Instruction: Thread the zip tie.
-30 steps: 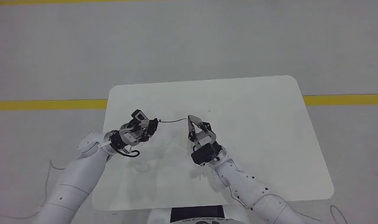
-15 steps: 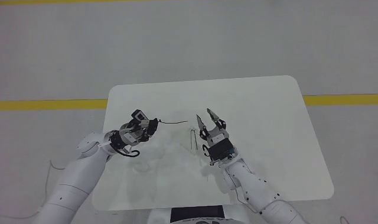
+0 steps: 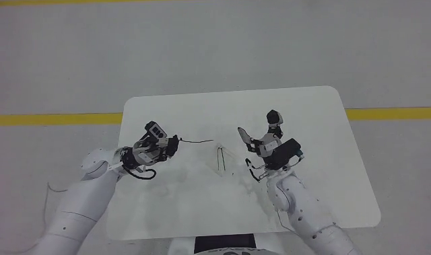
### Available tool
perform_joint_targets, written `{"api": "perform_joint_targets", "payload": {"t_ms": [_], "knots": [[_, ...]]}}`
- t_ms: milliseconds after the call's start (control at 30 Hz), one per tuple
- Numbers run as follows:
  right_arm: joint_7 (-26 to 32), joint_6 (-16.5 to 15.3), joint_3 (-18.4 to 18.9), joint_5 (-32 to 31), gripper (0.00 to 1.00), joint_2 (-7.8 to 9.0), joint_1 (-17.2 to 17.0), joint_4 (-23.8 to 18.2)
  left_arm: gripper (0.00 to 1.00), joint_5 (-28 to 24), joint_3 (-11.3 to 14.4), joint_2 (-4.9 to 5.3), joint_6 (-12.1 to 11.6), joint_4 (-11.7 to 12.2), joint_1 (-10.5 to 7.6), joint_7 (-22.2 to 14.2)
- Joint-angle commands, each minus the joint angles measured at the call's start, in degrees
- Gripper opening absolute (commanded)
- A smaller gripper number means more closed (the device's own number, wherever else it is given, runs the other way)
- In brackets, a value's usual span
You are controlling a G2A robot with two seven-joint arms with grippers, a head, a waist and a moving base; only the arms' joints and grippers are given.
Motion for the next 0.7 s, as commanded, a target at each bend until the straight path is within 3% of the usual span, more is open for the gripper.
{"api": "perform_joint_targets", "payload": {"t_ms": [0, 133, 333, 567, 667], "knots": [[2.2, -3.8, 2.1, 2.2, 1.00, 0.44, -1.1, -1.7, 0.00, 0.0, -0.6, 0.19, 0.2, -0.8, 0.60, -0.9], [5.8, -9.0, 4.3, 5.6, 1.00, 0.97, -2.8, -4.2, 0.00, 0.0, -0.9, 0.50, 0.9, -3.2, 1.52, -1.1], [5.8, -9.0, 4.3, 5.6, 1.00, 0.97, -2.8, -4.2, 0.00, -0.1, -0.9, 0.47, 0.9, -3.3, 1.50, -0.8], [5.8, -9.0, 4.3, 5.6, 1.00, 0.97, -2.8, -4.2, 0.00, -0.6, -2.5, 1.01, 0.6, -7.8, 2.46, -1.1], [5.8, -9.0, 4.3, 5.6, 1.00, 0.97, -2.8, -4.2, 0.00, -0.5, -2.6, 1.06, 0.6, -7.9, 2.55, -1.1]]}}
